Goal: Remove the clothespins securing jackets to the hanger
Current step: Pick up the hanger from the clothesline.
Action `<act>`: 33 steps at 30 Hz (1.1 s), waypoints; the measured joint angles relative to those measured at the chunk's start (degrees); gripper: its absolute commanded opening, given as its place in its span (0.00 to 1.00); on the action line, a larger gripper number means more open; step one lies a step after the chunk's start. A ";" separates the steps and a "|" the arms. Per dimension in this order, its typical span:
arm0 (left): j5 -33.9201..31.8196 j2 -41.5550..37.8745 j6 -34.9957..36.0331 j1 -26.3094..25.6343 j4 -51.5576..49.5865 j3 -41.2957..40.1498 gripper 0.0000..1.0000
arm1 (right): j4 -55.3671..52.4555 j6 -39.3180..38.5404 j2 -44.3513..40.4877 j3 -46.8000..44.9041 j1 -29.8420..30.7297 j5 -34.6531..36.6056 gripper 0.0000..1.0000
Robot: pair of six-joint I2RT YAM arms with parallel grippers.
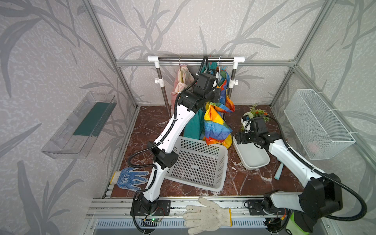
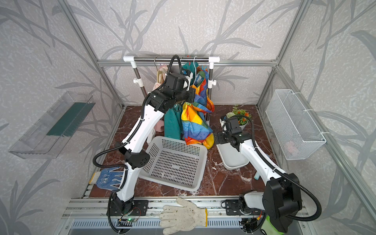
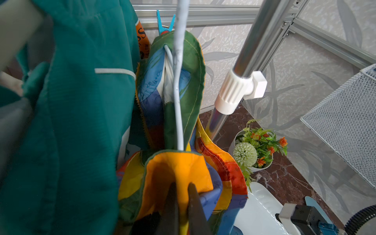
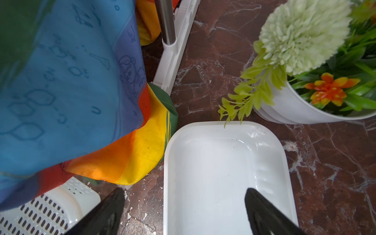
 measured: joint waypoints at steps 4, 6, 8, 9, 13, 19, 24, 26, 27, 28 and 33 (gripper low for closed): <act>-1.11 -0.04 0.28 -0.57 0.94 0.00 0.00 | -0.26 -0.02 0.00 0.00 0.00 0.04 0.92; -2.03 -0.17 0.63 -1.25 1.90 -0.07 0.00 | -0.26 -0.02 0.00 0.00 0.00 0.04 0.92; -2.82 -0.48 1.03 -1.88 2.82 -0.11 0.00 | -0.28 -0.02 0.00 0.00 0.00 0.02 0.92; -3.28 -0.74 1.27 -2.25 3.26 -0.20 0.00 | -0.31 -0.02 0.00 0.00 0.00 0.02 0.92; -5.22 -2.03 2.19 -3.26 4.81 -0.39 0.00 | -0.37 -0.02 0.00 0.00 0.00 0.02 0.92; -9.62 -4.24 4.04 -4.26 6.38 -0.39 0.00 | -0.57 0.00 -0.20 0.00 0.00 0.00 0.93; -12.09 -5.86 4.94 -4.76 6.71 -0.39 0.00 | -0.66 0.07 -0.66 0.00 0.00 -0.02 0.93; -12.72 -6.38 5.05 -4.94 6.62 -0.39 0.00 | -0.68 0.11 -0.83 0.00 0.00 -0.04 0.92; -12.98 -6.60 5.16 -5.07 6.43 -0.39 0.00 | -0.68 0.15 -0.87 0.00 0.00 -0.04 0.93; -13.29 -6.75 5.20 -5.25 6.25 -0.39 0.00 | -0.68 0.20 -0.90 0.00 0.00 -0.04 0.92; -14.38 -7.28 5.44 -6.54 5.22 -0.46 0.00 | -1.03 0.22 -1.31 0.00 0.00 -0.33 0.92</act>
